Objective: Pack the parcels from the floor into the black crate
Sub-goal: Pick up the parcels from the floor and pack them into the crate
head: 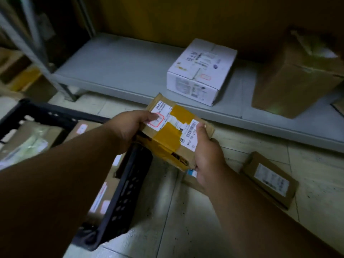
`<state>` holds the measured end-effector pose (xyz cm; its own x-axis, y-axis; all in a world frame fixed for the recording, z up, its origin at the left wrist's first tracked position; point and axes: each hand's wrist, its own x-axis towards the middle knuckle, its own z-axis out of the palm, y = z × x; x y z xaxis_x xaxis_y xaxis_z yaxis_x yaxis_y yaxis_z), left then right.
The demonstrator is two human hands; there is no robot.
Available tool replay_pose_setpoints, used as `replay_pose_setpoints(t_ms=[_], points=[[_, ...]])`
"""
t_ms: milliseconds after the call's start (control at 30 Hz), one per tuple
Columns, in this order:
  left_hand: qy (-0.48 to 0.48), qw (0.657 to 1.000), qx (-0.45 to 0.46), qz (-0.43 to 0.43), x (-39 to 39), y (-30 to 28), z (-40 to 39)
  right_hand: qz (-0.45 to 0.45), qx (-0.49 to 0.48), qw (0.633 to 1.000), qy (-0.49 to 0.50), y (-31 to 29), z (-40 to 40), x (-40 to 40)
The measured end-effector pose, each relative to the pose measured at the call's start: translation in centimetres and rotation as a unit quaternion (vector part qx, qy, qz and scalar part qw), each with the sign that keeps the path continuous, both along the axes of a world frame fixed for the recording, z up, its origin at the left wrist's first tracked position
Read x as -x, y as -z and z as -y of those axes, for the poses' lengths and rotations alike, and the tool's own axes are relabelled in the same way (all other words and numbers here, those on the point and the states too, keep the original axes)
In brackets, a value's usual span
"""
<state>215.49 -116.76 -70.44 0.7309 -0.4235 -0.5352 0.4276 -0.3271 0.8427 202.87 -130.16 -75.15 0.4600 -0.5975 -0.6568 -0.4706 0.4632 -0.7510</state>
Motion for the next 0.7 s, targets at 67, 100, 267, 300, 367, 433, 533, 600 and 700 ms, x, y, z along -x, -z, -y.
replay_pose_setpoints(t_ms=[67,100,267,300,367,433,533,600,700], points=[[-0.045,0.998,0.019,0.030,0.2,-0.3,-1.5,0.002,0.024,1.000,-0.010,-1.1,-1.2,-0.8],[-0.071,0.996,0.031,0.044,0.1,-0.6,-2.5,0.001,0.033,0.999,-0.021,-1.6,-2.0,-1.4],[-0.207,0.974,0.048,0.074,-1.4,-1.6,-11.1,0.070,0.029,0.988,-0.136,-3.6,-8.5,-3.9],[-0.215,0.974,0.040,0.064,-1.4,-1.7,-13.3,0.079,0.031,0.983,-0.165,-3.8,-10.1,-4.2],[-0.226,0.973,0.029,0.043,-0.9,-1.7,-17.8,0.084,0.043,0.972,-0.216,-3.8,-13.4,-4.8],[-0.253,0.967,0.018,0.031,-0.4,-1.5,-21.7,0.071,0.063,0.961,-0.258,-3.4,-16.2,-5.2],[-0.291,0.957,-0.007,0.011,0.6,-0.5,-25.5,0.029,0.106,0.923,-0.369,-3.6,-19.3,-4.7],[-0.295,0.955,-0.018,-0.001,1.3,0.8,-26.9,0.001,0.128,0.901,-0.415,-3.3,-20.2,-3.9],[-0.244,0.969,-0.047,-0.009,1.9,2.1,-27.5,-0.042,0.203,0.874,-0.440,-1.9,-21.0,-3.4]])
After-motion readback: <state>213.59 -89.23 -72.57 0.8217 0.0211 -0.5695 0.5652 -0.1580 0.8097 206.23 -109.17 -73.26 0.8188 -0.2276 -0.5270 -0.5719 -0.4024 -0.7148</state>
